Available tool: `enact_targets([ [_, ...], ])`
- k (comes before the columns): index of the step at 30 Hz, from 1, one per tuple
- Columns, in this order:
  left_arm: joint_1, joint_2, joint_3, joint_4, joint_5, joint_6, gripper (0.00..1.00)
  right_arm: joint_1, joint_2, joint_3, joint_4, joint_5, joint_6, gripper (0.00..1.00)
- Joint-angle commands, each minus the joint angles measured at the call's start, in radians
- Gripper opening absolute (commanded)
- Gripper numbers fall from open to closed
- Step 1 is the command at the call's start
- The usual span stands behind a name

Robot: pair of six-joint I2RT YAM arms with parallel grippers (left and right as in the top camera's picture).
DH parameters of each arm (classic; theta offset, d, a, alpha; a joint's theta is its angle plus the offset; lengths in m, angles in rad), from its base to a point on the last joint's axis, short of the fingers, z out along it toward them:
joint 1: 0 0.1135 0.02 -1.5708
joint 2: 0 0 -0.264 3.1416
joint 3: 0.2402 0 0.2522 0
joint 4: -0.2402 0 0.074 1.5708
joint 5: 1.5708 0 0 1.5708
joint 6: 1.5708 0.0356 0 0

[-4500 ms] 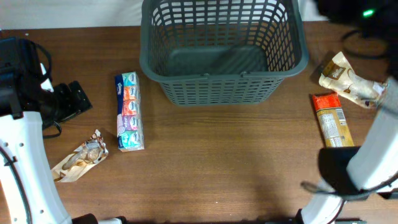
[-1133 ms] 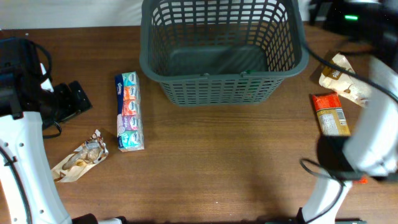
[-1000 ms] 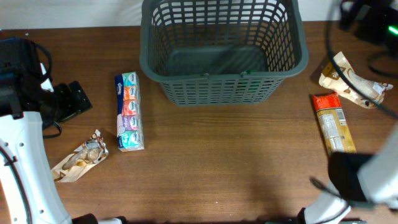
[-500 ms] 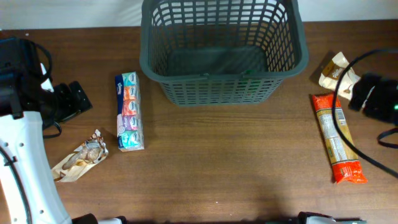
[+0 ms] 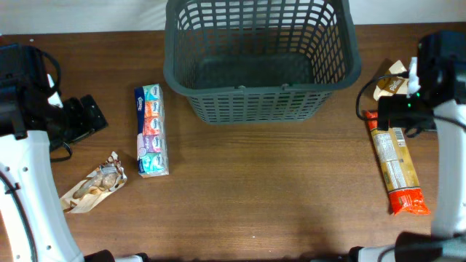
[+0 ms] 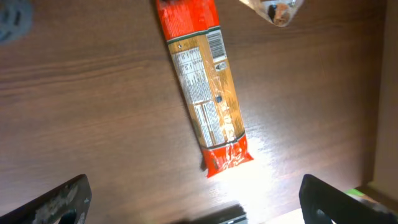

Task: Pack container
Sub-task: 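Withdraw the right gripper toward the orange-ended pasta package, then lower the right gripper over the pasta package and align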

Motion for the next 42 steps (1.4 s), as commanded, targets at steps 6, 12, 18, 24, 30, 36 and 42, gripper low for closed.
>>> enact_targets([
  [6, 0.005, 0.004, -0.001, -0.001, 0.003, 0.015, 0.99, -0.037, 0.117, -0.016, 0.035, -0.049, -0.164, 0.99],
  [12, 0.005, 0.004, -0.001, -0.001, 0.003, 0.015, 0.99, -0.143, 0.116, -0.024, 0.029, -0.171, -0.221, 0.99],
  [18, 0.005, 0.004, -0.001, -0.001, 0.003, 0.015, 0.99, -0.270, 0.116, -0.057, 0.042, -0.343, -0.328, 0.99],
  [24, 0.005, 0.004, -0.001, -0.001, 0.003, 0.015, 0.99, -0.294, 0.116, -0.183, 0.143, -0.343, -0.339, 0.99],
  [30, 0.005, 0.004, -0.001, -0.001, 0.003, 0.015, 0.99, -0.295, 0.118, -0.325, 0.247, -0.282, -0.346, 0.99],
  [36, 0.005, 0.004, -0.001, -0.001, 0.003, 0.015, 0.99, -0.301, 0.118, -0.370, 0.343, -0.174, -0.346, 0.99],
  [42, 0.005, 0.004, -0.001, -0.001, 0.003, 0.015, 0.99, -0.302, 0.118, -0.371, 0.299, -0.211, -0.345, 0.99],
])
